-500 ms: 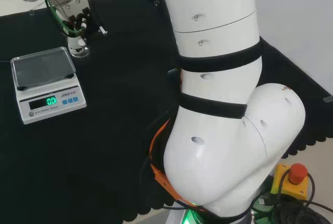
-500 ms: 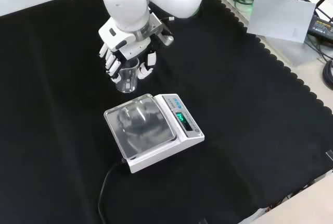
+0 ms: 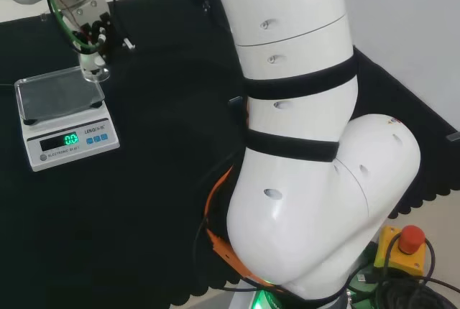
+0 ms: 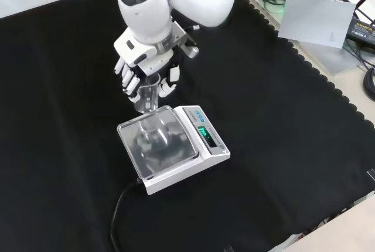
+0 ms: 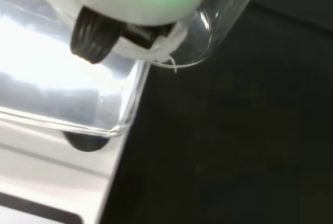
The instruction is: Put the beaker on the electronic balance.
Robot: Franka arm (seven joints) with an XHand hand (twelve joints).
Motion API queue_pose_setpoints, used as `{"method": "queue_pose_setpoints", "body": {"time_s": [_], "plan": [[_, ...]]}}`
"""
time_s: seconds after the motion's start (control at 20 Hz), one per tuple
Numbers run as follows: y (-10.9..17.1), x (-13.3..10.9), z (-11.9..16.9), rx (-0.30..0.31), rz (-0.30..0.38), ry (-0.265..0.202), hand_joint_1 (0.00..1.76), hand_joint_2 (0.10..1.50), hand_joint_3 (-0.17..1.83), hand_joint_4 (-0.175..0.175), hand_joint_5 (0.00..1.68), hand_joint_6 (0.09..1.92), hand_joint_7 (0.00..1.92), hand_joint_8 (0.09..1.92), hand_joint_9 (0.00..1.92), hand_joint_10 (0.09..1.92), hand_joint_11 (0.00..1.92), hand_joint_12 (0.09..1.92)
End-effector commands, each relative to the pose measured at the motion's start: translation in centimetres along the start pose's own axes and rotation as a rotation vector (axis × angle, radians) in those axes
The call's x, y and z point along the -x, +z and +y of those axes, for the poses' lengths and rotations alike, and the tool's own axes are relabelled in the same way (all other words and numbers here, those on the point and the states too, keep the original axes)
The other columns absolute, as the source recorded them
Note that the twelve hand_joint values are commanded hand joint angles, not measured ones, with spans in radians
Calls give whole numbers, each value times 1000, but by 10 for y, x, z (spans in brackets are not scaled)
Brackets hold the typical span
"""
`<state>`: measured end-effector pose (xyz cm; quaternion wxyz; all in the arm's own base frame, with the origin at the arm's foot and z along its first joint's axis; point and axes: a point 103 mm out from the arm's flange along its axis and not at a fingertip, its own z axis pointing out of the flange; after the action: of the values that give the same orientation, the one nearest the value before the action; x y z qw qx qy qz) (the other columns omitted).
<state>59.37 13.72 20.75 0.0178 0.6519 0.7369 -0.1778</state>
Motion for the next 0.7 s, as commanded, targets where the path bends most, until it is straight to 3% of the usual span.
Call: {"method": "queue_pose_setpoints", "body": {"time_s": [0.05, 0.7], "plan": [[0, -17, 3, -5, -1, -20, 1184, 445, 831, 75, 737, 1053, 866, 730, 983, 583, 732, 1252], [-2, -51, 14, -14, -21, -65, 1187, 445, 836, 75, 764, 1049, 872, 727, 1005, 575, 744, 1243]]}}
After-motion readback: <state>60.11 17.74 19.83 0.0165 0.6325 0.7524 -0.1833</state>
